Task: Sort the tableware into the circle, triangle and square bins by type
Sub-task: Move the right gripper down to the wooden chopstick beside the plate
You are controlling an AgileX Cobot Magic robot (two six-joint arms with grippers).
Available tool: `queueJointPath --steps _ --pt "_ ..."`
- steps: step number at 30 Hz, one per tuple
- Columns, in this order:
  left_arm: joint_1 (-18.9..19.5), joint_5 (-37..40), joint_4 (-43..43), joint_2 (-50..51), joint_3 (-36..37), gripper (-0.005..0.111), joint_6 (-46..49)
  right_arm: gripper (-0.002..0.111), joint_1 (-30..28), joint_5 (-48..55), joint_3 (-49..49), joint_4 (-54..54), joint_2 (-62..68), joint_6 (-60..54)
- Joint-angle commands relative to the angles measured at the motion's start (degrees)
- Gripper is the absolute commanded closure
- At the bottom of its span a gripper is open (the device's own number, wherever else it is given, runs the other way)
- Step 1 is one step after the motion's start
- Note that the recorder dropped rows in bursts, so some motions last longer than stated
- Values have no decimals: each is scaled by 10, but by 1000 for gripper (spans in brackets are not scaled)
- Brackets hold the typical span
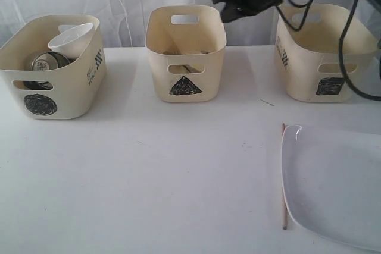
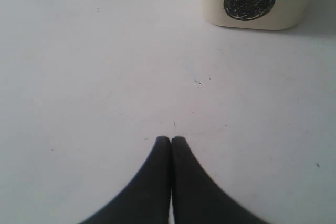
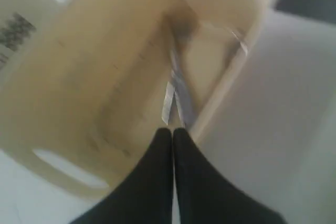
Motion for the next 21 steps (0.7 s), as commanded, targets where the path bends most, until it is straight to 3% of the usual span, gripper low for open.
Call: queueJointPath --steps 1,8,16,21 --pt "-4 0 0 -2 2 107 -2 108 -7 100 -1 -256 -55 207" --pt "-4 -1 0 -2 2 107 -2 108 30 100 183 -190 -187 221" --pt "-4 -1 0 -2 2 107 -2 108 135 100 573 -288 -374 273" --pt "-4 -1 0 -2 2 107 -2 108 148 13 715 -276 -449 344"
